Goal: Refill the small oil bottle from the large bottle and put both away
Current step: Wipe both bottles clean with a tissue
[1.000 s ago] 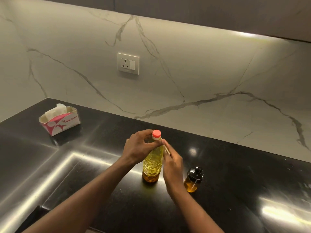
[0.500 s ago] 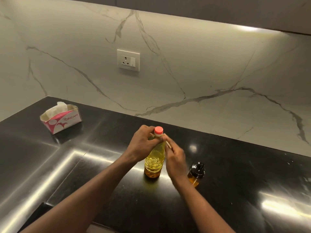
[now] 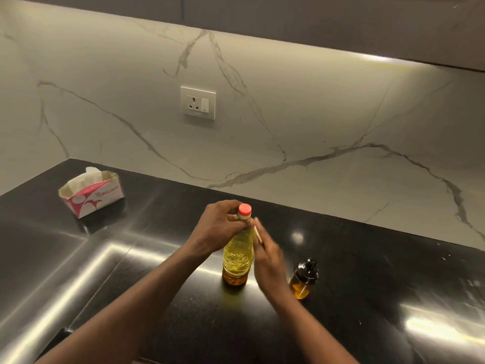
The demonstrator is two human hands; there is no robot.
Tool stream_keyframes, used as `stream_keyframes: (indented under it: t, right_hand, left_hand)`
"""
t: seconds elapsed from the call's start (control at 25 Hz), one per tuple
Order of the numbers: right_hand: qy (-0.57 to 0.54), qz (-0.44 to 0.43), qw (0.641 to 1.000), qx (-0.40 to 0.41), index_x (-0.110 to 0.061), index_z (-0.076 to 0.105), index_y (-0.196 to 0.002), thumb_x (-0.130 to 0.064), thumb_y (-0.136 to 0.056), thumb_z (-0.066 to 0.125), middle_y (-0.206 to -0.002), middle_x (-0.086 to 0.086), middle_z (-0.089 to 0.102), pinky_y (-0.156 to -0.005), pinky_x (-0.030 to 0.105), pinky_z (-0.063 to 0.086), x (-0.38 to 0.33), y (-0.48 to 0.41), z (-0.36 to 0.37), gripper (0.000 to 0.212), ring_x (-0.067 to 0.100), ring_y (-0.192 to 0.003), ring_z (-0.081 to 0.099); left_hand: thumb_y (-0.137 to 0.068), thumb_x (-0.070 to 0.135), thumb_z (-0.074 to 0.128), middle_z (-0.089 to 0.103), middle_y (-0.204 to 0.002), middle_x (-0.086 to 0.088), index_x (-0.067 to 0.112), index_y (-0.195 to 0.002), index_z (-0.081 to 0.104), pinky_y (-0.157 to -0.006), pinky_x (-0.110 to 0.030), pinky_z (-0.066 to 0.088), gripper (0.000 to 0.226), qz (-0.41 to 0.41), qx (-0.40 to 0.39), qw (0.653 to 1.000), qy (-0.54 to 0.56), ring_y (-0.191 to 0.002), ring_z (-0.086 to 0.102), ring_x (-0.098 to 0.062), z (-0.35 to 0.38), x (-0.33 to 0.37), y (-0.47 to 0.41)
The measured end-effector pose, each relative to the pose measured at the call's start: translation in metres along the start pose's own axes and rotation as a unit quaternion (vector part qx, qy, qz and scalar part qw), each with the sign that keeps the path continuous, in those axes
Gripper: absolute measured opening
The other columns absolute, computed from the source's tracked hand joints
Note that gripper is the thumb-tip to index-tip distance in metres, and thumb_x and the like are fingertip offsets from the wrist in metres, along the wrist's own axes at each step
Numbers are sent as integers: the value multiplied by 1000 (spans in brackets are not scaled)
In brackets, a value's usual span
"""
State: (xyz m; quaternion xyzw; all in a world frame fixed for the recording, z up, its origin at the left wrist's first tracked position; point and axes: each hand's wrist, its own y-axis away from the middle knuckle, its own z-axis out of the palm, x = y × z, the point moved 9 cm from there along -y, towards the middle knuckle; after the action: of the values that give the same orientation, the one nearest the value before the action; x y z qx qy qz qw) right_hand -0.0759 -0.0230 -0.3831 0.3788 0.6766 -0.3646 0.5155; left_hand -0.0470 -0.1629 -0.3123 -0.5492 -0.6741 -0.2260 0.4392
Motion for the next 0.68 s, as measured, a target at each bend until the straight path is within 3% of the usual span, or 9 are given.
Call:
stream_keyframes:
  t: [0.08, 0.16, 0.2, 0.28, 0.4, 0.52, 0.6, 0.68]
  right_hand:
    - [0, 47, 999, -23, -39, 63, -131, -26, -113, 39, -114, -35, 66, -86, 5, 45, 18, 15, 0, 33, -15, -110, 60]
    - [16, 148, 988, -33, -26, 74, -95, -19, -109, 43, -88, -15, 73, -73, 18, 48, 33, 0, -2, 35, 7, -88, 65]
    - [14, 175, 984, -32, -19, 74, -90, -19, -108, 45, -88, -4, 74, -75, 25, 49, 28, -10, -5, 34, 16, -88, 64]
    - [-34, 140, 989, -21, -19, 78, -101, -21, -108, 45, -99, 0, 78, -82, 30, 56, -2, -27, -8, 34, 19, -98, 70]
    - [-65, 68, 995, -13, -37, 71, -123, -25, -110, 42, -107, -25, 75, -78, 10, 55, -24, -18, -2, 34, -5, -104, 69]
    - [-50, 88, 995, 4, -51, 63, -123, -26, -111, 42, -105, -36, 71, -72, -3, 45, 0, 15, -2, 34, -22, -102, 60]
    - [-37, 130, 991, -11, -45, 69, -113, -22, -111, 42, -100, -26, 75, -69, 3, 48, 13, 18, -2, 36, -13, -98, 66]
    - [-36, 179, 983, -12, -34, 75, -100, -20, -110, 42, -96, -13, 77, -73, 18, 51, 12, 5, -1, 38, 4, -97, 70]
  left_hand:
    - [-89, 21, 81, 73, -112, -3, 13, -120, 72, -99, -48, 58, 33, 2, -5, 1000, 11, -109, 70, -21, -1, 1, 1]
    - [-90, 17, 79, 72, -110, -4, 13, -117, 71, -99, -49, 58, 29, -6, -21, 1000, 23, -109, 69, -21, -1, 0, -2]
    - [-91, 15, 77, 72, -110, -5, 12, -116, 70, -99, -50, 57, 27, -14, -34, 999, 28, -109, 69, -22, 0, -1, -3]
    - [-93, 14, 74, 71, -109, -7, 13, -115, 69, -99, -51, 57, 23, -20, -53, 998, 40, -107, 69, -23, 3, 0, -5]
    - [-95, 19, 72, 68, -111, -6, 13, -117, 67, -98, -47, 58, 24, -2, -36, 999, 36, -105, 68, -21, 6, 0, 1]
    - [-88, 33, 80, 63, -111, -5, 12, -117, 69, -95, -40, 57, 37, 15, 14, 1000, 13, -103, 64, -19, 2, -5, 11]
    - [-85, 36, 83, 66, -108, -3, 13, -117, 71, -90, -33, 56, 41, 16, 16, 1000, 22, -101, 65, -17, 2, -8, 11]
    - [-84, 36, 84, 71, -107, 0, 15, -120, 71, -84, -20, 50, 43, 22, 23, 999, 19, -100, 66, -13, 0, -5, 9]
